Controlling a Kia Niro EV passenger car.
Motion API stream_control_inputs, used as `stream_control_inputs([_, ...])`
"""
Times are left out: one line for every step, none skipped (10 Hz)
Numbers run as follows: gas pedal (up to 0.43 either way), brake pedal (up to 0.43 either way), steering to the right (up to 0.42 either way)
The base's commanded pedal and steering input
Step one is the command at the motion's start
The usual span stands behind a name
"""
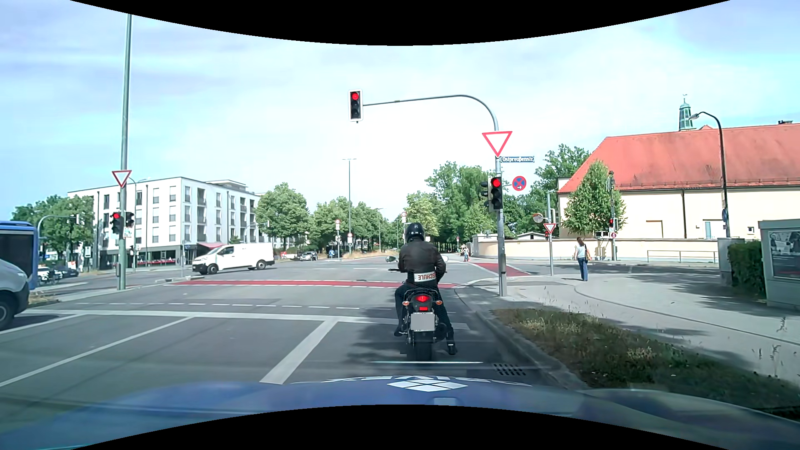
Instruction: Follow the waypoints while adhering to traffic rules and regulations
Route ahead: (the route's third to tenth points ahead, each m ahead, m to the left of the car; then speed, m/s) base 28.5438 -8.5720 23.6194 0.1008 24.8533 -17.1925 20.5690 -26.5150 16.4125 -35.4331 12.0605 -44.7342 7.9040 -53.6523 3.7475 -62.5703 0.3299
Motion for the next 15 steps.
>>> stream_control_inputs([0.0, 0.195, -0.004])
stream_control_inputs([0.0, 0.195, -0.002])
stream_control_inputs([0.0, 0.195, -0.001])
stream_control_inputs([0.0, 0.177, -0.001])
stream_control_inputs([0.0, 0.165, 0.001])
stream_control_inputs([0.0, 0.165, 0.002])
stream_control_inputs([0.0, 0.183, 0.0])
stream_control_inputs([0.0, 0.22, 0.0])
stream_control_inputs([0.0, 0.25, 0.0])
stream_control_inputs([0.0, 0.25, 0.0])
stream_control_inputs([0.0, 0.226, 0.0])
stream_control_inputs([0.0, 0.226, 0.0])
stream_control_inputs([0.0, 0.256, 0.0])
stream_control_inputs([0.0, 0.28, 0.0])
stream_control_inputs([0.0, 0.299, 0.0])
